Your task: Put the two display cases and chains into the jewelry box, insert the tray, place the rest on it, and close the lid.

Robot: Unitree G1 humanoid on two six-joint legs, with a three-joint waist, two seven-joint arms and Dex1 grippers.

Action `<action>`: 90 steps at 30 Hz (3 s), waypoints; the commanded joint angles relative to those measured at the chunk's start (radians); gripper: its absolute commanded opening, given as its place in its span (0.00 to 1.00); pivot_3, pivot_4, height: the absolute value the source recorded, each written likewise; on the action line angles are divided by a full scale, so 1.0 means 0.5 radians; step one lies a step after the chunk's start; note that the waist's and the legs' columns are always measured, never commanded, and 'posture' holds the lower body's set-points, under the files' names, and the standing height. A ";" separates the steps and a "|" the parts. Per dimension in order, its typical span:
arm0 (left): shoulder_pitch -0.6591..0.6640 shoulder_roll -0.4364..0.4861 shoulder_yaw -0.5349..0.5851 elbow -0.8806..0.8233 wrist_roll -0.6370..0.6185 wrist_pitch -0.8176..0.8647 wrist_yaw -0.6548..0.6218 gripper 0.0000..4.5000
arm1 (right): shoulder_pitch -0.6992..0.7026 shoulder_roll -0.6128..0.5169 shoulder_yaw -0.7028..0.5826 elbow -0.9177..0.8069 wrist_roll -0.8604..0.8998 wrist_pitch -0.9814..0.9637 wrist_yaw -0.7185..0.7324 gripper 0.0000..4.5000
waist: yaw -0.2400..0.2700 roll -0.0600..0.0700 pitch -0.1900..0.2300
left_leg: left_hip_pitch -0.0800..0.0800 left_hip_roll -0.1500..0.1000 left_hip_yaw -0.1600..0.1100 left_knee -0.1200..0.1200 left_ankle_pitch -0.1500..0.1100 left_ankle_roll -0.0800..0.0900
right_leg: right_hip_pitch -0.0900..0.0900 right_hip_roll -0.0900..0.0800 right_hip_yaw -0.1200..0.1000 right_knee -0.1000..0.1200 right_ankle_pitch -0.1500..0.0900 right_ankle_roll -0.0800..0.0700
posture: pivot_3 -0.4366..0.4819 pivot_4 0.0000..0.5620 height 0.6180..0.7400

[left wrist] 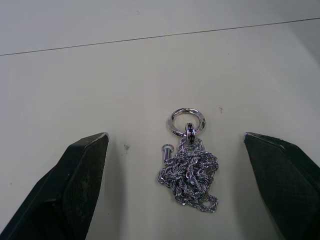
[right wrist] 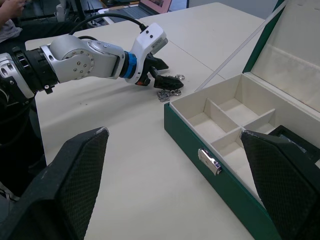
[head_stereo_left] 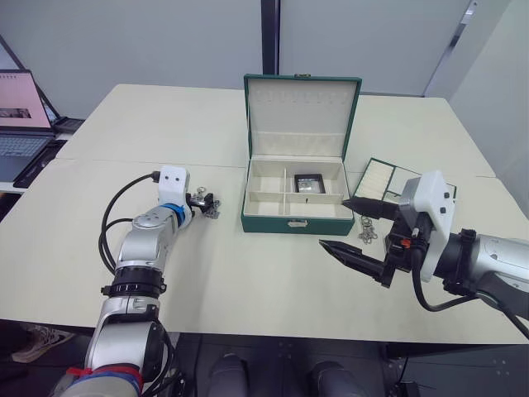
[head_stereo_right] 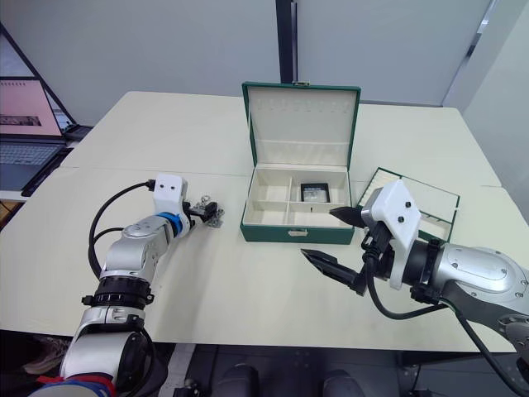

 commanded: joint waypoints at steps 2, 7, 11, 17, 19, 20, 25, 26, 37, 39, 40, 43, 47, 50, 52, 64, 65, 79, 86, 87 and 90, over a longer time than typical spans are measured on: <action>0.019 -0.011 -0.006 -0.065 0.019 0.016 0.012 1.00 | -0.019 0.009 -0.018 -0.022 0.018 -0.040 -0.012 1.00 | 0.000 0.000 0.000 | 0.000 0.000 0.000 0.000 0.000 0.000 | 0.000 0.000 0.000 0.000 0.000 0.000 | 0.48 0.27 1.00; 0.054 -0.013 0.003 -0.088 0.014 0.028 0.019 0.81 | -0.011 0.011 -0.018 -0.023 0.006 -0.040 -0.013 1.00 | -0.001 0.000 0.000 | 0.000 0.000 0.000 0.000 0.000 0.000 | 0.000 0.000 0.000 0.000 0.000 0.000 | 0.48 0.27 1.00; 0.102 -0.013 0.005 -0.110 0.026 0.012 0.026 0.51 | -0.011 0.005 -0.024 -0.021 0.000 -0.038 -0.013 1.00 | -0.006 0.000 0.000 | 0.000 0.000 0.000 0.000 0.000 0.000 | 0.000 0.000 0.000 0.000 0.000 0.000 | 0.48 0.27 1.00; 0.129 -0.025 0.013 -0.102 0.026 0.009 0.047 0.10 | -0.010 -0.015 -0.042 -0.015 -0.004 -0.032 -0.001 1.00 | -0.007 0.000 0.000 | 0.001 0.000 0.000 0.000 0.000 0.000 | 0.000 0.000 0.001 0.000 0.000 0.000 | 0.48 0.27 1.00; 0.132 -0.028 0.017 -0.105 0.018 0.016 0.053 0.06 | -0.011 -0.019 -0.045 -0.014 -0.003 -0.030 0.000 1.00 | -0.007 0.000 0.000 | 0.001 0.000 0.000 0.000 0.000 0.000 | 0.000 0.000 0.001 0.000 0.000 0.000 | 0.48 0.27 1.00; 0.135 -0.028 0.017 -0.107 0.016 0.016 0.053 0.06 | -0.012 -0.021 -0.044 -0.013 -0.003 -0.029 -0.001 1.00 | -0.007 0.000 0.000 | 0.001 0.000 0.000 0.000 0.000 0.000 | 0.000 0.000 0.001 0.000 0.000 0.000 | 0.48 0.27 1.00; 0.139 -0.024 0.016 -0.114 0.009 0.007 0.035 0.06 | -0.009 -0.025 -0.044 -0.012 -0.002 -0.027 0.000 1.00 | -0.007 0.000 0.000 | 0.001 0.000 0.001 0.000 0.000 0.000 | 0.000 0.000 0.001 0.000 0.000 0.000 | 0.48 0.27 1.00; 0.139 -0.018 0.009 -0.122 0.014 0.011 0.031 0.06 | -0.009 -0.024 -0.043 -0.012 -0.004 -0.028 0.001 1.00 | -0.007 0.000 0.000 | 0.001 0.000 0.001 0.000 0.000 0.000 | 0.000 0.000 0.001 0.000 0.000 0.000 | 0.48 0.27 1.00; 0.139 0.014 -0.017 -0.235 0.054 0.046 -0.009 0.06 | -0.012 -0.004 -0.015 -0.003 -0.036 -0.030 0.003 1.00 | -0.005 0.000 0.000 | 0.001 0.000 0.001 0.000 0.000 0.000 | 0.000 0.000 0.001 0.000 0.000 0.000 | 0.48 0.27 1.00; 0.140 0.019 -0.026 -0.250 0.071 0.042 -0.006 0.06 | -0.011 0.000 -0.010 -0.003 -0.040 -0.031 0.003 1.00 | -0.005 0.000 0.000 | 0.001 0.000 0.001 0.000 0.000 0.000 | 0.000 0.000 0.001 0.000 0.000 0.000 | 0.48 0.27 1.00; 0.140 0.019 -0.023 -0.261 0.071 0.047 -0.005 0.06 | -0.010 0.001 -0.009 -0.003 -0.041 -0.032 0.003 1.00 | -0.005 0.000 0.000 | 0.001 0.000 0.001 0.000 0.000 0.000 | 0.000 0.000 0.001 0.000 0.000 0.000 | 0.48 0.27 1.00; 0.145 0.035 0.002 -0.370 0.055 0.096 -0.010 0.06 | -0.010 0.003 -0.006 -0.005 -0.042 -0.031 -0.001 1.00 | -0.005 0.000 0.000 | 0.000 0.000 0.001 0.000 0.000 0.000 | 0.000 0.000 0.001 0.000 0.000 0.000 | 0.48 0.27 1.00; 0.152 0.082 0.013 -0.542 0.049 0.190 -0.027 0.06 | -0.002 0.000 -0.007 -0.007 -0.038 -0.031 -0.001 1.00 | -0.005 -0.001 0.001 | -0.001 0.001 0.000 0.000 0.000 0.000 | -0.001 0.000 0.001 0.000 0.000 0.000 | 0.48 0.27 1.00; 0.166 0.113 0.009 -0.667 0.047 0.262 -0.035 0.06 | 0.000 0.001 -0.006 -0.008 -0.036 -0.031 -0.001 1.00 | -0.004 -0.001 0.000 | -0.001 0.000 0.000 0.000 0.000 0.000 | -0.001 0.000 0.001 0.000 0.000 0.000 | 0.48 0.27 1.00; 0.174 0.133 0.013 -0.745 0.041 0.315 -0.038 0.06 | 0.001 0.000 -0.008 -0.008 -0.035 -0.032 0.002 1.00 | -0.004 -0.001 0.000 | -0.001 0.001 0.000 0.000 0.000 0.000 | -0.001 0.000 0.001 -0.001 0.000 0.000 | 0.48 0.27 1.00; 0.196 0.367 0.017 -1.400 -0.086 0.893 -0.223 0.06 | 0.115 -0.105 -0.244 0.015 0.022 -0.040 0.107 1.00 | -0.004 -0.002 0.002 | -0.002 0.000 0.000 -0.001 0.000 0.000 | -0.002 0.000 0.001 -0.001 0.000 0.000 | 0.48 0.27 1.00; 0.200 0.393 0.013 -1.460 -0.109 0.951 -0.251 0.06 | 0.134 -0.118 -0.281 0.020 0.028 -0.042 0.121 1.00 | -0.004 -0.003 0.002 | -0.002 0.001 0.000 -0.001 0.000 0.000 | -0.002 0.000 0.001 -0.001 0.000 0.000 | 0.48 0.27 1.00; -0.192 0.536 -0.209 -1.816 -0.416 1.594 -0.430 0.06 | 0.340 -0.194 -0.609 0.122 -0.003 -0.048 0.285 1.00 | -0.002 -0.009 0.007 | -0.004 -0.002 -0.002 -0.001 -0.002 0.003 | -0.002 0.000 0.001 -0.003 0.000 0.000 | 0.48 0.27 1.00; -0.378 0.378 -0.392 -1.641 -0.376 1.481 -0.410 0.06 | 0.428 -0.180 -0.714 0.127 -0.054 -0.058 0.306 1.00 | 0.002 -0.010 0.007 | -0.004 -0.002 -0.002 -0.001 -0.001 0.001 | -0.003 0.000 0.002 -0.003 0.000 0.000 | 0.48 0.27 1.00; -0.395 0.360 -0.418 -1.609 -0.363 1.459 -0.406 0.06 | 0.433 -0.178 -0.720 0.128 -0.058 -0.060 0.305 1.00 | 0.002 -0.010 0.007 | -0.004 -0.002 -0.001 -0.001 -0.001 0.001 | -0.003 0.000 0.002 -0.003 0.000 0.000 | 0.48 0.27 1.00; -0.453 0.279 -0.495 -1.476 -0.343 1.361 -0.411 0.06 | 0.442 -0.152 -0.744 0.123 -0.037 -0.070 0.266 1.00 | 0.002 -0.010 0.007 | -0.004 -0.002 -0.001 -0.001 -0.001 0.001 | -0.003 0.000 0.002 -0.003 0.000 0.000 | 0.48 0.27 1.00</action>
